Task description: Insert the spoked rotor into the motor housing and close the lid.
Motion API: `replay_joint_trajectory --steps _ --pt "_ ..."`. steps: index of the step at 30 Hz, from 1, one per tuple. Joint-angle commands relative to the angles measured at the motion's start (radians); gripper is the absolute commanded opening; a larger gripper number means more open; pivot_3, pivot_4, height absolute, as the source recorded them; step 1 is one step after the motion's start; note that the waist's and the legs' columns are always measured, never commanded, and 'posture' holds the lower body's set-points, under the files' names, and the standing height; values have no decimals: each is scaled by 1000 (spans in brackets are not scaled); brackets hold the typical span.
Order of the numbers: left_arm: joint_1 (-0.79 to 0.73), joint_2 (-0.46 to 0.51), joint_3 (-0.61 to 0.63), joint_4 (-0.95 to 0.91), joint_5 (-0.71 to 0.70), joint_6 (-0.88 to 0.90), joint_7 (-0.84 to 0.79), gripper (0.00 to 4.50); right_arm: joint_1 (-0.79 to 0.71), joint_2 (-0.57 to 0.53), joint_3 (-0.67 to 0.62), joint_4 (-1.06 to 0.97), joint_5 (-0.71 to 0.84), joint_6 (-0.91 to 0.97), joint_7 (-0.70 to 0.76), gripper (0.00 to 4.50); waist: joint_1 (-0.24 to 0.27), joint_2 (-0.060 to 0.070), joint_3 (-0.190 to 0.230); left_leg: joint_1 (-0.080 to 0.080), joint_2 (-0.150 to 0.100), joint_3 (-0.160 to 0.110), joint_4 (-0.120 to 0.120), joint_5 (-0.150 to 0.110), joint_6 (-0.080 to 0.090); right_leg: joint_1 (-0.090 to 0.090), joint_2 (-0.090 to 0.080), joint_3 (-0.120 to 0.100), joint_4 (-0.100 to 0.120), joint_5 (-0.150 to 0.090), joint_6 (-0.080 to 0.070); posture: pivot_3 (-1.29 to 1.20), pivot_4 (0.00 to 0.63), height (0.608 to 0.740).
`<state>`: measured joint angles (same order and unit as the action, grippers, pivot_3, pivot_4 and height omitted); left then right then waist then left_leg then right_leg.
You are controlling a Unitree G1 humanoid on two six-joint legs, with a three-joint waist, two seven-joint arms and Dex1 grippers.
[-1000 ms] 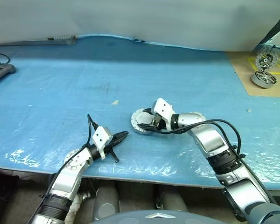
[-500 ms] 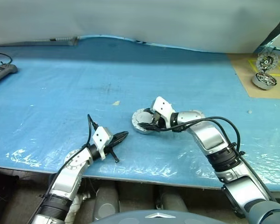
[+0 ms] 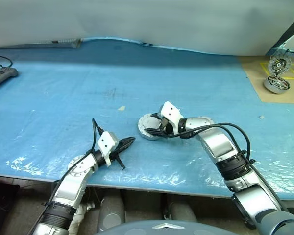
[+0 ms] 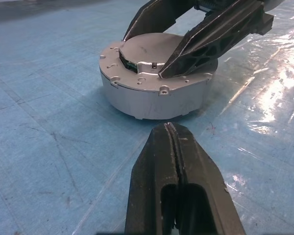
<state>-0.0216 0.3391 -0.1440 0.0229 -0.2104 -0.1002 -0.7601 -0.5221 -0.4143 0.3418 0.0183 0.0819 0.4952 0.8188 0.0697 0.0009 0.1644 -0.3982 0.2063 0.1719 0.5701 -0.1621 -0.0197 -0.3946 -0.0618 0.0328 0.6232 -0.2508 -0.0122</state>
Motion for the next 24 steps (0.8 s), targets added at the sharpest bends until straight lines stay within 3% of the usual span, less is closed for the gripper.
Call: replay_joint_trajectory --steps 1,10,12,16,24 --pt "-14 -10 31 -25 -19 12 28 0 14 -24 20 44 -40 49 -8 2955 0 0 0 0 0 0 0 0 0 0 0 0 0 0 0 0 150 740" --pt "-198 -80 209 -59 -186 347 231 0 10 -21 20 49 -38 52 -11 2955 0 0 0 0 0 0 0 0 0 0 0 0 0 0 0 0 150 740" --pt "-253 -69 248 -53 -255 492 254 0 11 -20 19 50 -38 52 -12 2955 0 -1 0 0 -1 0 0 0 0 0 0 0 0 0 0 0 150 740" --pt "-346 -32 279 -5 -406 769 201 0 7 -14 24 59 -41 49 -14 2955 0 -1 0 0 -2 0 0 0 0 0 1 0 0 0 0 0 150 740" --pt "-511 0 280 172 -512 1004 74 0 -5 -7 26 74 -45 44 -19 2955 0 -1 0 0 -2 0 0 0 0 0 1 0 0 0 0 0 150 740"
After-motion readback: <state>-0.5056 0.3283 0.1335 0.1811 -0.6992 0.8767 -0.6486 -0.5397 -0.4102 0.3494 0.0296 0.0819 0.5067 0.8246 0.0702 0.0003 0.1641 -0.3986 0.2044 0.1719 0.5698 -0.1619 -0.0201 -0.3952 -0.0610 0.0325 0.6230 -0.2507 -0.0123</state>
